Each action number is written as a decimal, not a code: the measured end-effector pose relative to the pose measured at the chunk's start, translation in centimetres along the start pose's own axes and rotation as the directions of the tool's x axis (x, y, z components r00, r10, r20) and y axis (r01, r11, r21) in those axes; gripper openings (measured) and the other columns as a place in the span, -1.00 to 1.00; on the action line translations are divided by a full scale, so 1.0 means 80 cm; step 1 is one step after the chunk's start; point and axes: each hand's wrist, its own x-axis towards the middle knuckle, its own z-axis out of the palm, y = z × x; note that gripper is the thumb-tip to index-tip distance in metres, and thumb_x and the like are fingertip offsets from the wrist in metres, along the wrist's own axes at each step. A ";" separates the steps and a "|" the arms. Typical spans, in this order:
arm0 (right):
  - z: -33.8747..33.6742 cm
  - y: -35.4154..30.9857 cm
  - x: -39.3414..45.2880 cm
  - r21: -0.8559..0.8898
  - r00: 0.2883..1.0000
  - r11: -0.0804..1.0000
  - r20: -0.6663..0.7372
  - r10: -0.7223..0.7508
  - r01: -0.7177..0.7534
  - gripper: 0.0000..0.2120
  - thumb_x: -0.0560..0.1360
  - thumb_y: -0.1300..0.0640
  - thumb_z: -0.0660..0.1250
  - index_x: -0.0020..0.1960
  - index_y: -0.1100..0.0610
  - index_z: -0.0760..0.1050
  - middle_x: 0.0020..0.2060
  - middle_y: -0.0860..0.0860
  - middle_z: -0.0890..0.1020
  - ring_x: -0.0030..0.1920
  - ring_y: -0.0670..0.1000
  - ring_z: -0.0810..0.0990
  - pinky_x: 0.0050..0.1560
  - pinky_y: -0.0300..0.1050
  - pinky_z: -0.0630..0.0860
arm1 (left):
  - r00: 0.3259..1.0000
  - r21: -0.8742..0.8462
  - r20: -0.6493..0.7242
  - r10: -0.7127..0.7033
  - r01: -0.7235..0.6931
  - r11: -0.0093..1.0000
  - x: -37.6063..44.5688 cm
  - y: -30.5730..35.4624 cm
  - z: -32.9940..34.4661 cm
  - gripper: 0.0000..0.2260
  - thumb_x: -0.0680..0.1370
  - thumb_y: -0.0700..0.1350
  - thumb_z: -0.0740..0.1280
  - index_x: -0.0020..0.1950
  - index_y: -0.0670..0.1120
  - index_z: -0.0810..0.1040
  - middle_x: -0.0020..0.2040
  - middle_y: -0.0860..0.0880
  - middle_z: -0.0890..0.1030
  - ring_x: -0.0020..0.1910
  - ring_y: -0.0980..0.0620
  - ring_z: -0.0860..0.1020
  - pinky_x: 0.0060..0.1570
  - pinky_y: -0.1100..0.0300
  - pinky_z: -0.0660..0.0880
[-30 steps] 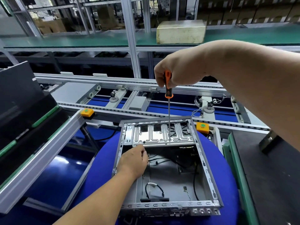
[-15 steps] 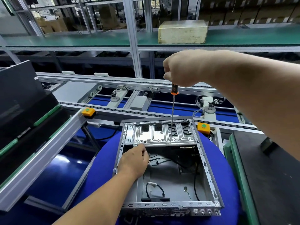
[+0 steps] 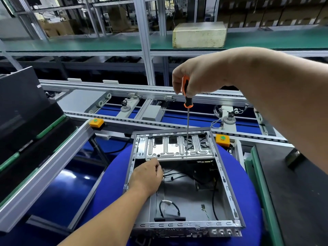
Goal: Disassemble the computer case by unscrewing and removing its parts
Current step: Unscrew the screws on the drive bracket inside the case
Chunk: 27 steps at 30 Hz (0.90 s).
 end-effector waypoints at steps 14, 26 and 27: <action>0.018 0.017 0.017 -0.156 0.984 0.987 -0.178 0.004 -0.032 -0.94 0.64 0.03 0.25 0.10 -0.06 0.45 -0.08 -0.09 0.54 -0.13 0.01 0.51 -0.19 -0.02 0.45 | 1.000 -0.008 -0.001 0.004 -0.004 1.000 -0.001 -0.001 -0.001 -0.86 0.66 0.06 0.18 -0.08 0.12 0.44 -0.24 0.14 0.56 -0.25 0.10 0.55 -0.21 0.04 0.55; 0.020 0.013 0.009 0.008 0.983 0.999 -0.181 0.032 -0.031 -0.82 0.45 0.16 0.28 0.00 -0.07 0.49 -0.14 -0.10 0.55 -0.13 -0.02 0.52 -0.21 -0.08 0.45 | 1.000 0.005 -0.002 -0.006 0.006 1.000 0.001 -0.001 0.000 -0.86 0.66 0.07 0.17 -0.08 0.12 0.43 -0.24 0.14 0.55 -0.26 0.13 0.52 -0.27 0.09 0.48; 0.021 0.014 0.010 -0.059 0.981 0.997 -0.192 0.032 -0.044 -0.88 0.48 0.07 0.28 0.01 -0.07 0.46 -0.13 -0.11 0.54 -0.11 0.01 0.52 -0.16 -0.04 0.45 | 1.000 0.006 -0.002 -0.006 0.006 1.000 0.001 -0.001 0.000 -0.86 0.66 0.07 0.17 -0.08 0.12 0.43 -0.24 0.14 0.55 -0.26 0.13 0.52 -0.26 0.09 0.50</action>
